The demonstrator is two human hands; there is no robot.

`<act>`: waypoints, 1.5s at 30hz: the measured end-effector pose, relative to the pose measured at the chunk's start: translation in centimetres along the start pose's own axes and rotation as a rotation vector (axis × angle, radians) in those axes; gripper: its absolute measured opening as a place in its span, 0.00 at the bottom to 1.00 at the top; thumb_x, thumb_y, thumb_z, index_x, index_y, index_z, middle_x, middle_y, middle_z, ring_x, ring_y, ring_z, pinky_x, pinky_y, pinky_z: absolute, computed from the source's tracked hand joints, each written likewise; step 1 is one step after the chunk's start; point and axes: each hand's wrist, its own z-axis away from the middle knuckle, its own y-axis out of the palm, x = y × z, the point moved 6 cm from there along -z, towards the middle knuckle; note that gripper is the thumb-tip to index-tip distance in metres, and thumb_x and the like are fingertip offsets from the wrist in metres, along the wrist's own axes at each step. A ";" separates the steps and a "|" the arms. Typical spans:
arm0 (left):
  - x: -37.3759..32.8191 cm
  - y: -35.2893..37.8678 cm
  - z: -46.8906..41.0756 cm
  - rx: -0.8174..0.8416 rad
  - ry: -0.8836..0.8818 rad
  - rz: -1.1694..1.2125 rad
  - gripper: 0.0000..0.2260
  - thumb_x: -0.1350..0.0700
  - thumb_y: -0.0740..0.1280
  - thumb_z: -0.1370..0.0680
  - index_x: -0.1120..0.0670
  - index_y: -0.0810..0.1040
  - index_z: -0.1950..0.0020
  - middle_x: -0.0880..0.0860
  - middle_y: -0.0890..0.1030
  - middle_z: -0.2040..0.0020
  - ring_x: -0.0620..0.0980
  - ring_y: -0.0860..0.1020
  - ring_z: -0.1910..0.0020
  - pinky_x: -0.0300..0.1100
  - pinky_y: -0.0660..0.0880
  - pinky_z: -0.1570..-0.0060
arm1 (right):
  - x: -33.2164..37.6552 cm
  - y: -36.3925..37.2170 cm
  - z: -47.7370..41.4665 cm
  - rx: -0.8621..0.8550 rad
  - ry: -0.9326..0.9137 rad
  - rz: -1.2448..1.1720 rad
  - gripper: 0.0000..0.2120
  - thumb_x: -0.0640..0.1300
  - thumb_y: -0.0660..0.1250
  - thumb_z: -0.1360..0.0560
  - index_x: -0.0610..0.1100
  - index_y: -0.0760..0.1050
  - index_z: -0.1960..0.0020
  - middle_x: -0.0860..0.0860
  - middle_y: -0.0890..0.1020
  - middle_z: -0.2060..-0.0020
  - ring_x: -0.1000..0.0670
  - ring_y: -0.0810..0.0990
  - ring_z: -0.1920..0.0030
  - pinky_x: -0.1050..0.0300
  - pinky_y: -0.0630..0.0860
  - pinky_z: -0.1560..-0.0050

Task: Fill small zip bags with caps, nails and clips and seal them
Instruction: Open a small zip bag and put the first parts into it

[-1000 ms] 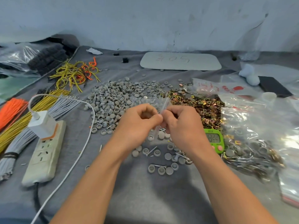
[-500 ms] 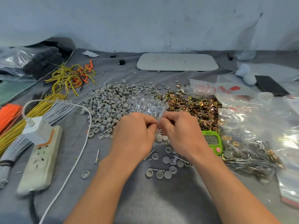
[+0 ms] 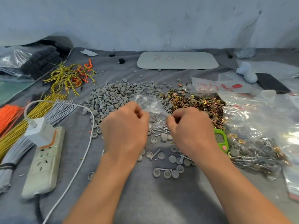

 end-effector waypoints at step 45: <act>-1.9 0.9 3.2 0.386 0.185 0.287 0.33 0.50 0.73 0.35 0.35 0.74 0.29 0.39 0.78 0.62 0.37 0.76 0.62 0.30 0.73 0.54 | 2.1 4.8 1.9 0.708 0.295 -1.575 0.36 0.46 0.67 0.32 0.31 0.69 0.27 0.40 0.78 0.48 0.44 0.76 0.47 0.48 0.74 0.39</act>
